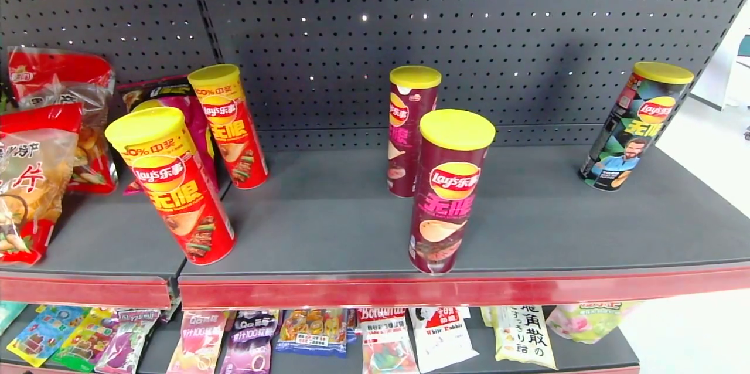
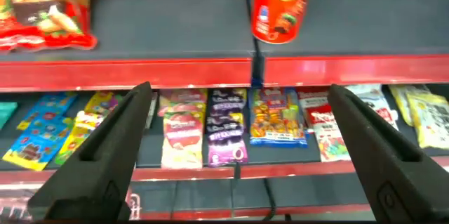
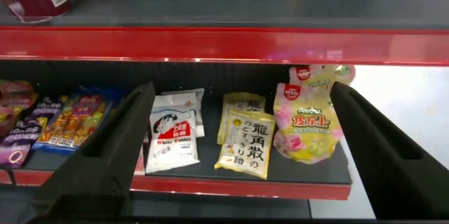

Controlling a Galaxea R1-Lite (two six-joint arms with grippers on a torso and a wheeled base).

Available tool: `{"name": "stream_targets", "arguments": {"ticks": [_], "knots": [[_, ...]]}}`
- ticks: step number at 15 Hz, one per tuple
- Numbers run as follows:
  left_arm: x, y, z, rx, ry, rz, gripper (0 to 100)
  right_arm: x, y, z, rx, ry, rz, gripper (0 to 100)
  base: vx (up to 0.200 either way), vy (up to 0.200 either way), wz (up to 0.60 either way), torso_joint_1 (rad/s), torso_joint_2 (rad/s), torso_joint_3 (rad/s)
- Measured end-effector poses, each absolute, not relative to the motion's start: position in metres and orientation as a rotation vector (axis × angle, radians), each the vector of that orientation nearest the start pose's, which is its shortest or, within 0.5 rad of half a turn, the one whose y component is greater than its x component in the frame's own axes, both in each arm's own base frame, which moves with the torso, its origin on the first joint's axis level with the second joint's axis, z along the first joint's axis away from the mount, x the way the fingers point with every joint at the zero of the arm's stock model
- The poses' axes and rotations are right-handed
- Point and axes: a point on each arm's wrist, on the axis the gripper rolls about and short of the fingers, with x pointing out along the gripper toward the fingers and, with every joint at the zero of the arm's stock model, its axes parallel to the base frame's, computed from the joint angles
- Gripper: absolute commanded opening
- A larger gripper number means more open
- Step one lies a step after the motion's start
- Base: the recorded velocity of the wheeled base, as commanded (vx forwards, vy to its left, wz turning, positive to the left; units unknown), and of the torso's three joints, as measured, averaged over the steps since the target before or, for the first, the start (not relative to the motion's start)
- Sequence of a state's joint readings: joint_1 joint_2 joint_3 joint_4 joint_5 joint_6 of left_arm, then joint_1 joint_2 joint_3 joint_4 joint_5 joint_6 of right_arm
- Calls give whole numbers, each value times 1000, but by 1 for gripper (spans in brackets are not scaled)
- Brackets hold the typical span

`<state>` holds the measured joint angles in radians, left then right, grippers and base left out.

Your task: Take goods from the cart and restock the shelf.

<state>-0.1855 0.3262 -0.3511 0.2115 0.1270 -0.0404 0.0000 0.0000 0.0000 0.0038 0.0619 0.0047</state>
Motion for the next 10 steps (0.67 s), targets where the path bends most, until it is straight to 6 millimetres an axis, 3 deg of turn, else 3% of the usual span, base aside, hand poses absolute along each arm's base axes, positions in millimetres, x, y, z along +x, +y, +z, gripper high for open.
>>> {"name": "stream_targets", "arguments": {"ticks": [7,10], "knots": [[-27,8,114,-15,135,-103,100,-24,2,81,-28,-6,90,100,0,0,0,0,0,0],[-23,7,98,-20,115,-101,100,-22,2,130,20,-28,111,100,0,0,0,0,0,0]]}}
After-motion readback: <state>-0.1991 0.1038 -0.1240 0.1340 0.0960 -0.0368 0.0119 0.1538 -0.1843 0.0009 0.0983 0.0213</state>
